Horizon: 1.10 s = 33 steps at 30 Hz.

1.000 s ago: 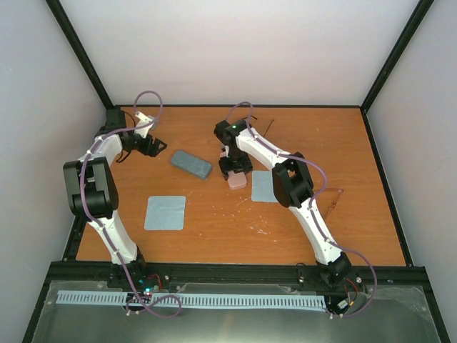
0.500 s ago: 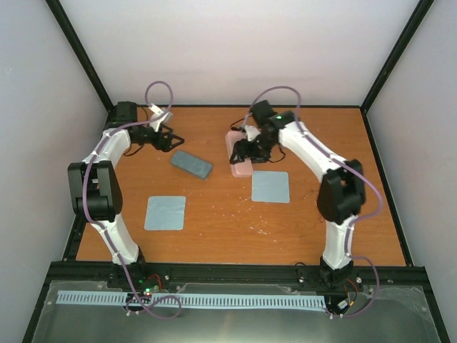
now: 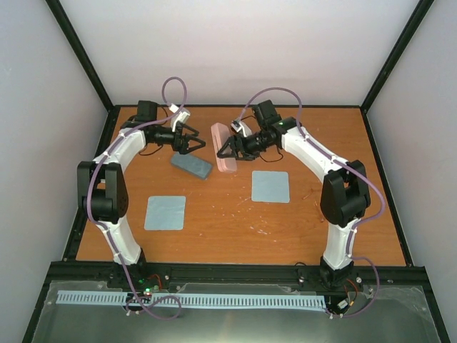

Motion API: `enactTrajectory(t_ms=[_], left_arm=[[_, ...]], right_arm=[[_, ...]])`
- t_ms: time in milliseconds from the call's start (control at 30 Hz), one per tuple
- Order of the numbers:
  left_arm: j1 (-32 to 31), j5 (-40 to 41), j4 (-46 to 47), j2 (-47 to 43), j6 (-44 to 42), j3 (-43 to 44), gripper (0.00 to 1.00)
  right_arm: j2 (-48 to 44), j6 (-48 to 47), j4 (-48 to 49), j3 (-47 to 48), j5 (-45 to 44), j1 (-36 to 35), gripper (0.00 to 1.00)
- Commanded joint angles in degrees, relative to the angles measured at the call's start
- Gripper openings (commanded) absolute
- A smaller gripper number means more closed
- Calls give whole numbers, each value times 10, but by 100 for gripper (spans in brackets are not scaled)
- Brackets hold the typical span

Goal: Organize the sunglasses
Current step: Place the sunglasses case at the center of the board.

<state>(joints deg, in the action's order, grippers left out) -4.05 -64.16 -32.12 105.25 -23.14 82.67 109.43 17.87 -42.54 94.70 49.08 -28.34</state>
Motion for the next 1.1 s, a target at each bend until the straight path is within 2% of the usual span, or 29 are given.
enactTrajectory(t_ms=[0, 167, 367, 533, 600, 633, 667, 767, 900, 967, 1067], left_arm=[[-13, -44, 12, -2, 17, 6, 99], [-16, -115, 20, 9, 44, 5, 99], [-16, -194, -11, 56, 53, 59, 99], [-16, -247, -9, 72, 73, 84, 99], [-15, -244, -18, 69, 67, 86, 99], [-16, -233, -25, 66, 61, 86, 100], [-16, -218, -37, 63, 48, 87, 99], [-16, -102, -48, 49, 32, 77, 99], [-15, 105, -5, 11, 9, 31, 99], [-14, 192, 18, -4, -2, 16, 99], [-14, 278, 36, -13, -16, 6, 99]], right_arm=[[1, 13, 58, 22, 59, -3, 51], [2, 19, 88, 22, 84, -7, 51], [9, 34, 144, 22, 115, -17, 52], [16, 51, 181, 20, 110, -21, 52], [17, 54, 185, 21, 98, -21, 51], [17, 55, 183, 22, 85, -20, 49], [18, 61, 172, 26, 59, -18, 42], [38, 106, 83, 55, -68, -6, 34], [68, 201, -90, 82, -217, 6, 35], [73, 238, -127, 73, -259, 4, 34], [100, 255, -166, 71, -285, 3, 28]])
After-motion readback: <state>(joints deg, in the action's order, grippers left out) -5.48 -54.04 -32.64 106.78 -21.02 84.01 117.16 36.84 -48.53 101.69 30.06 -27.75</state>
